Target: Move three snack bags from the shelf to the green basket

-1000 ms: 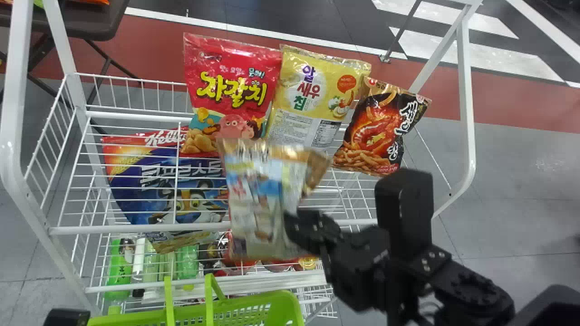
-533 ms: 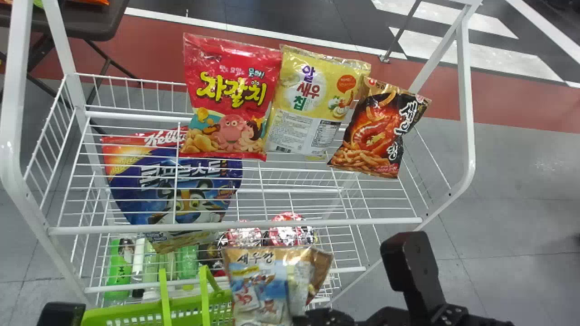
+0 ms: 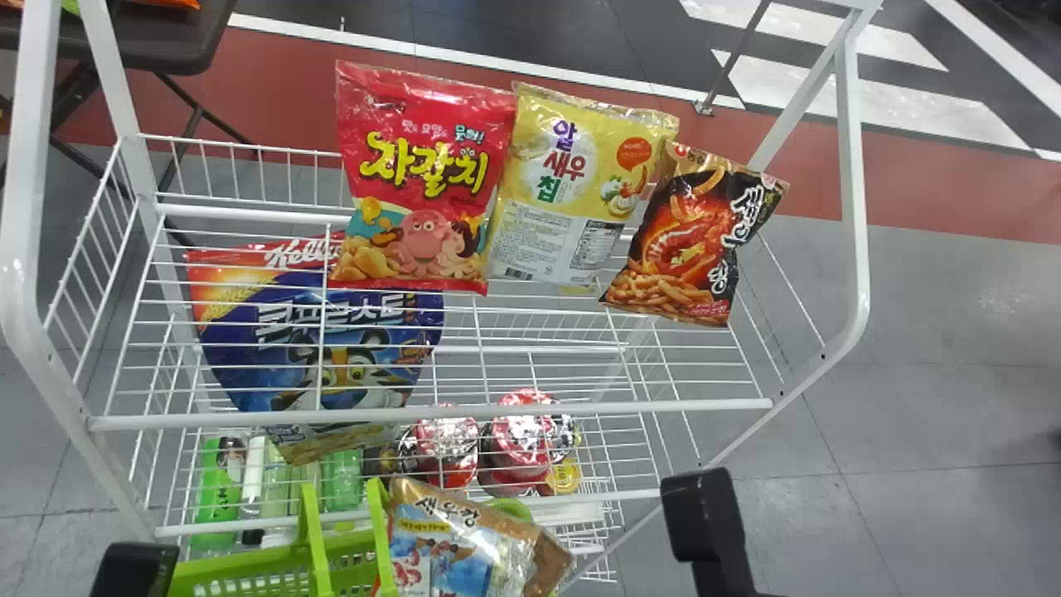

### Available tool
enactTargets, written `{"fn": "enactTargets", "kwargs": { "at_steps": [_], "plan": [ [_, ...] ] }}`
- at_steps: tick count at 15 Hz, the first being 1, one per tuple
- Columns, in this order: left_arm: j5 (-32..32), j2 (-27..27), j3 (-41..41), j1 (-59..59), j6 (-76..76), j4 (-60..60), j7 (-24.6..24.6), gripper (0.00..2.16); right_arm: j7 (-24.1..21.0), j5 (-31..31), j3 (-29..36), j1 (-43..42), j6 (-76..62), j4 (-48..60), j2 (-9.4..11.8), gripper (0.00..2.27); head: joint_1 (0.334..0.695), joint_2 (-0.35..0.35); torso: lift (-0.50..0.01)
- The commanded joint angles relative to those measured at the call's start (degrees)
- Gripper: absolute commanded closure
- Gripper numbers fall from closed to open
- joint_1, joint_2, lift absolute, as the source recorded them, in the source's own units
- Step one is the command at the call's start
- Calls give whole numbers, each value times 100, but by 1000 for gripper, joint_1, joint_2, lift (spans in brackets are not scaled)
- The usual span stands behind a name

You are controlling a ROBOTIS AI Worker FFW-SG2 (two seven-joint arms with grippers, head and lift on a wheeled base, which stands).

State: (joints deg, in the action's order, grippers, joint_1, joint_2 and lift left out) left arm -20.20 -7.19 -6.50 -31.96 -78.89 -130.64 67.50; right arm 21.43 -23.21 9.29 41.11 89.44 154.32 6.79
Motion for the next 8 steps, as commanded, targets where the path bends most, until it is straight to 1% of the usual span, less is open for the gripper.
{"fn": "enactTargets", "kwargs": {
  "at_steps": [1,2,3,4,5,8],
  "plan": [
    [7,24,-53,24,0,30,-26,1463,-51,97,-33,-59,64,-157,6,1970,695,-350,-47],
    [16,33,-80,32,0,47,-44,1463,-60,106,-33,-138,64,-175,6,1642,695,-350,-47],
    [33,33,-115,41,0,47,-70,1463,-51,106,-33,-217,64,-192,24,1011,695,-350,-47],
    [68,51,-132,41,0,47,-70,1463,-51,106,-68,-243,64,-192,41,103,695,-350,-47],
    [77,51,-159,41,0,47,-79,1463,-51,97,-86,-252,64,-183,68,-2,695,-350,-47],
    [95,77,-176,41,18,47,-79,1463,36,89,-77,-270,64,-51,112,53,695,-350,-47]
  ]
}}
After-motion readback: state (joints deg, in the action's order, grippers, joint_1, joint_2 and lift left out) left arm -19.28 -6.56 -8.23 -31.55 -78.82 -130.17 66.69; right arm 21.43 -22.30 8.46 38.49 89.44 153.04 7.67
